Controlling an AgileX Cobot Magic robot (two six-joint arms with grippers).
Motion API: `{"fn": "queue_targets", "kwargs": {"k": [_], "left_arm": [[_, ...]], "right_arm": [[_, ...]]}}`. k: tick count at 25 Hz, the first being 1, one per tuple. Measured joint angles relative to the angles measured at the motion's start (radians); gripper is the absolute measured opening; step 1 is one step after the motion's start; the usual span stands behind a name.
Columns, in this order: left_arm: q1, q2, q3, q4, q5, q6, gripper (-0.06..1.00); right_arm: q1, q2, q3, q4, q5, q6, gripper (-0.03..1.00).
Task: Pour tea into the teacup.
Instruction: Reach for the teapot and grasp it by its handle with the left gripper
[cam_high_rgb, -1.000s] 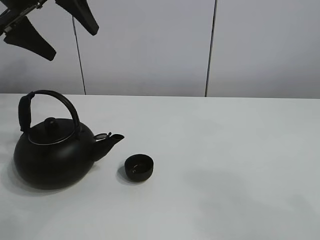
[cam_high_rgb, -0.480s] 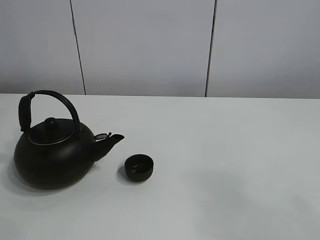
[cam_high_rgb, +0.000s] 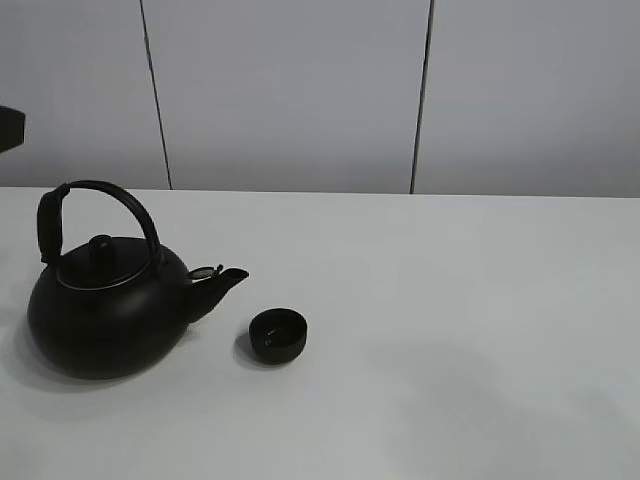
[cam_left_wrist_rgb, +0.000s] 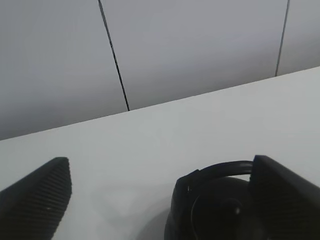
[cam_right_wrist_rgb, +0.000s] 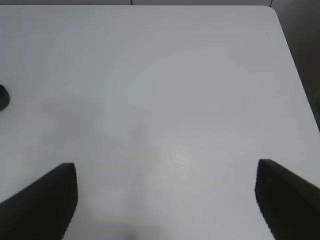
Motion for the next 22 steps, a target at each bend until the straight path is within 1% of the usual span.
{"fn": "queue_targets", "kwargs": {"k": [2, 3, 7, 10, 15, 19, 22], "left_arm": [[0.000, 0.052, 0.030, 0.000, -0.079, -0.024, 0.69], [0.000, 0.076, 0.035, 0.000, -0.102, -0.032, 0.69], [0.000, 0.179, 0.038, 0.008, -0.131, -0.043, 0.69], [0.000, 0.233, 0.038, 0.057, -0.163, -0.078, 0.69], [0.000, 0.329, 0.038, 0.074, -0.232, -0.123, 0.69], [0.007, 0.414, 0.038, 0.079, -0.322, -0.136, 0.69], [0.039, 0.472, 0.037, 0.089, -0.390, -0.193, 0.69]], "right_arm": [[0.000, 0.000, 0.000, 0.000, 0.000, 0.000, 0.66], [0.000, 0.000, 0.000, 0.000, 0.000, 0.000, 0.66], [0.000, 0.000, 0.000, 0.000, 0.000, 0.000, 0.66], [0.000, 0.000, 0.000, 0.000, 0.000, 0.000, 0.66], [0.000, 0.000, 0.000, 0.000, 0.000, 0.000, 0.66], [0.000, 0.000, 0.000, 0.000, 0.000, 0.000, 0.66], [0.000, 0.000, 0.000, 0.000, 0.000, 0.000, 0.66]]}}
